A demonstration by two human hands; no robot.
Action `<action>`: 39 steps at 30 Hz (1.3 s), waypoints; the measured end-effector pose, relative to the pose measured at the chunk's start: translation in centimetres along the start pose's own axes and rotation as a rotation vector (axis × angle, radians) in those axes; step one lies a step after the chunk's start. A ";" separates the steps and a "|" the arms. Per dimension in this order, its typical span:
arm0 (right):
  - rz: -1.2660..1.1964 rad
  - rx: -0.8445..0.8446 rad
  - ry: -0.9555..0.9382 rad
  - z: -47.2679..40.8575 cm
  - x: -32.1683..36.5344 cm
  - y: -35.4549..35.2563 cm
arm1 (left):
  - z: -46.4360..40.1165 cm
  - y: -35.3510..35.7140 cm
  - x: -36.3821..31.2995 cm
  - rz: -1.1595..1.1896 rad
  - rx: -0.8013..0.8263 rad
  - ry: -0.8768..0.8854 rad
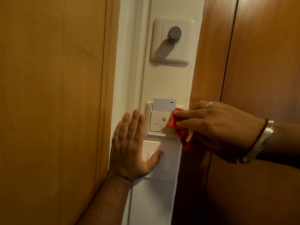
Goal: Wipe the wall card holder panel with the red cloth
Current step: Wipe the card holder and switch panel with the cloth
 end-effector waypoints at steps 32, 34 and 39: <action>0.023 0.004 -0.060 0.2 3.2 1.9 | 0.0 0.0 -0.1 0.017 -0.002 0.006; 0.105 0.056 -0.086 -0.7 3.4 2.7 | 0.1 0.0 -0.2 0.022 -0.003 0.007; 0.169 0.070 -0.124 -2.5 2.8 1.7 | -0.2 -0.1 -0.2 0.029 -0.005 0.007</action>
Point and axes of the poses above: each hand's wrist, its own z-axis away from the middle knuckle, its own y-axis out of the palm, x = y × z, the point moved 6 cm from there along -z, towards the middle knuckle, and after that the axes turned 1 degree about -y, right-handed, at the moved point
